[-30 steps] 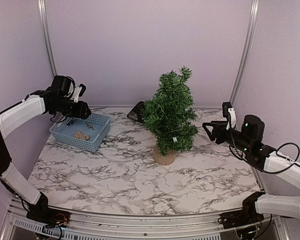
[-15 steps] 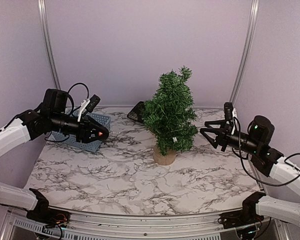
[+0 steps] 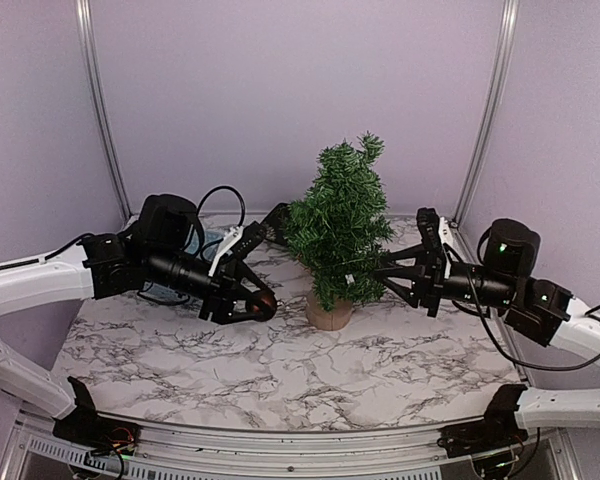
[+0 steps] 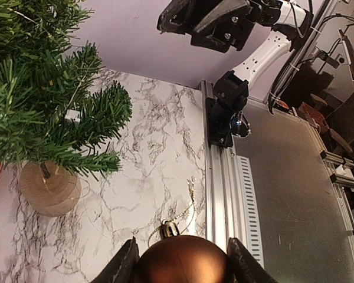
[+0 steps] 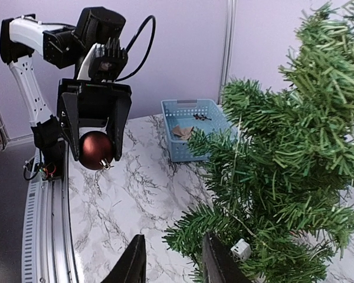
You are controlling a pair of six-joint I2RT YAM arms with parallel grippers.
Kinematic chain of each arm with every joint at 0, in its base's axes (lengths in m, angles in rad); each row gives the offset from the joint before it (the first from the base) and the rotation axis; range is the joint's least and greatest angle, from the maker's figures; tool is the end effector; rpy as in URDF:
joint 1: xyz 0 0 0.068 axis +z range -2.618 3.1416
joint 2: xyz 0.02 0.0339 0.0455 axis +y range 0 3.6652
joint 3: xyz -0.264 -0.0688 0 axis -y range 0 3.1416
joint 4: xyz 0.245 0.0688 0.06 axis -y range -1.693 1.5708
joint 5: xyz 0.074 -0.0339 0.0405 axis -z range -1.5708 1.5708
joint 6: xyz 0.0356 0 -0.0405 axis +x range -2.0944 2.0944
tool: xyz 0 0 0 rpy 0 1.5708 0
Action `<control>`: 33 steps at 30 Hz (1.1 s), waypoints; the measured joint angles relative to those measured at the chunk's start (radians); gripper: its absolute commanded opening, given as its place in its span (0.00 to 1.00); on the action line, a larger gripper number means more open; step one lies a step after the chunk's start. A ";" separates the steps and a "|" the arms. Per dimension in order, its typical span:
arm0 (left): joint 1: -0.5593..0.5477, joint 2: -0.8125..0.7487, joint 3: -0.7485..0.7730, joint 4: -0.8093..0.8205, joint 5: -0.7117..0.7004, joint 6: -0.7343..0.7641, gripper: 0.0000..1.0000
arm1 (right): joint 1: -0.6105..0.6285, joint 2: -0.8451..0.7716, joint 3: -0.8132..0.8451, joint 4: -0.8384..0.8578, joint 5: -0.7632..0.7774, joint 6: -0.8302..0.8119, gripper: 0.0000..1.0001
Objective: Decorate the small christmas tree
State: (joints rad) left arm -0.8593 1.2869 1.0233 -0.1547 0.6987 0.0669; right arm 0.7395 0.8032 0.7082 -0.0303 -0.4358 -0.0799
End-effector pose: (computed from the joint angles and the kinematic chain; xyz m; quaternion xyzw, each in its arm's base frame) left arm 0.1725 -0.2352 0.3199 0.5188 0.6216 -0.4624 0.3615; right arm 0.1315 0.1403 0.3267 -0.4228 0.6147 0.3625 0.5585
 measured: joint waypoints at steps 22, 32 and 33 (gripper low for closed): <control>-0.102 0.194 0.128 0.079 -0.039 0.021 0.40 | 0.258 0.198 0.098 -0.125 0.183 -0.105 0.21; -0.110 0.217 0.143 0.078 -0.042 0.035 0.40 | 0.259 0.253 0.109 -0.114 0.159 -0.095 0.23; -0.110 0.217 0.143 0.078 -0.044 0.036 0.40 | 0.259 0.257 0.109 -0.112 0.157 -0.092 0.23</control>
State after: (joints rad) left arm -0.9691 1.5040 1.1660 -0.0769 0.6548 0.1028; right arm 0.9989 1.0599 0.8169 -0.1425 -0.2790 -0.1719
